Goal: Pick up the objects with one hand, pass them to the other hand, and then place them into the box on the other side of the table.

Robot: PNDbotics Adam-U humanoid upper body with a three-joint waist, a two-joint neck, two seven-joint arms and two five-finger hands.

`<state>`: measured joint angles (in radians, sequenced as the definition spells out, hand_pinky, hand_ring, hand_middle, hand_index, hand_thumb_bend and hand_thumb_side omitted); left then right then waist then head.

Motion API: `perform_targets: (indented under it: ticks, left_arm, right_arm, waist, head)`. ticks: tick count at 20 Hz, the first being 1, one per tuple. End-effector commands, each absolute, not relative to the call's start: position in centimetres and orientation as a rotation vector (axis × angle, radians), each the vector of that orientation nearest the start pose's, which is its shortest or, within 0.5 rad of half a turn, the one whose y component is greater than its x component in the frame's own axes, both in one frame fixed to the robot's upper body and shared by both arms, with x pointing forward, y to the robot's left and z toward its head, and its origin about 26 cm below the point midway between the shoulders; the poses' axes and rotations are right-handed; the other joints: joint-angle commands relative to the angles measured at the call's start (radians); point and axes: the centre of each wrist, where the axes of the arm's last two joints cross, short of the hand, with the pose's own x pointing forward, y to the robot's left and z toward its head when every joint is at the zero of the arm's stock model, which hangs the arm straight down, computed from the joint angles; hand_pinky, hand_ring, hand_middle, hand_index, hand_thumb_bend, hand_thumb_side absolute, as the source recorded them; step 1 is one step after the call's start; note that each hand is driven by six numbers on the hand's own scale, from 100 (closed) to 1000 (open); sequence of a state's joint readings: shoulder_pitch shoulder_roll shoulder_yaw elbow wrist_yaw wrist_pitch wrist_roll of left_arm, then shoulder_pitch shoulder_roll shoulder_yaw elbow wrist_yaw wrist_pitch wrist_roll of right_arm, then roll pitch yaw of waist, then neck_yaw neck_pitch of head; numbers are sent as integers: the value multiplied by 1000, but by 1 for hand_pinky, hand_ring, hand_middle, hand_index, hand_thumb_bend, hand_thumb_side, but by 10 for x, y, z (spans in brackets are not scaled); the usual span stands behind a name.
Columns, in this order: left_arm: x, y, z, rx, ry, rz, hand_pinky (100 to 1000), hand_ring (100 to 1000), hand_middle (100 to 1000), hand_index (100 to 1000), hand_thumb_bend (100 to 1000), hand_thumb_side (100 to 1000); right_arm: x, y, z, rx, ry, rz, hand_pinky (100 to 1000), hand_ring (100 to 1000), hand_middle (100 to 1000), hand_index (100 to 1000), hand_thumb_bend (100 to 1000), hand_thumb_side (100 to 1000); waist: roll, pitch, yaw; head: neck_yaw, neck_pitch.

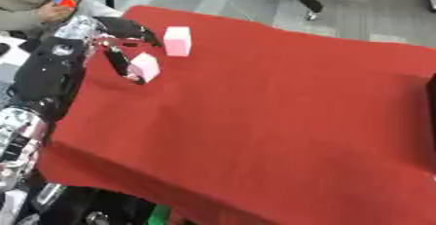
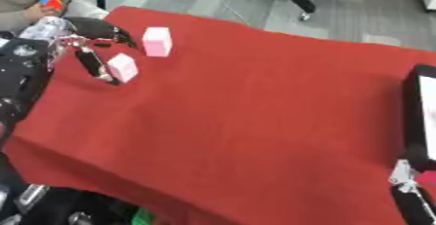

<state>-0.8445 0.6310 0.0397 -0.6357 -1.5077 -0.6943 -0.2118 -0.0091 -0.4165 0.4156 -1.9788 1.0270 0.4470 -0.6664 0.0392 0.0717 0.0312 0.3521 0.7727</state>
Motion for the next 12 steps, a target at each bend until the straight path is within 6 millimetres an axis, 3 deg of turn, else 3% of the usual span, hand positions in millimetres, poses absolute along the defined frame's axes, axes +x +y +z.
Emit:
perform_targets:
  ticks: [1, 5, 12]
  left_arm:
    - [446, 446, 153, 1108, -919, -1957, 886, 774, 740, 871, 500, 421]
    - [448, 445, 143, 1165, -920, -1937, 877, 759, 726, 854, 447, 385]
    - [447, 445, 133, 1260, -896, -1913, 881, 766, 740, 863, 462, 377]
  right_arm:
    - [240, -204, 91, -1662, -1852, 381, 666, 899, 718, 898, 112, 437]
    - [240, -202, 90, -1654, -1855, 385, 665, 898, 716, 898, 108, 436]
    - [239, -200, 89, -1637, -1852, 388, 663, 899, 712, 898, 100, 440]
  waist:
    - [2, -17, -3]
    - [1, -16, -6]
    - [-4, -15, -10]
  head:
    - [4, -3]
    - [0, -3]
    - [-3, -3]
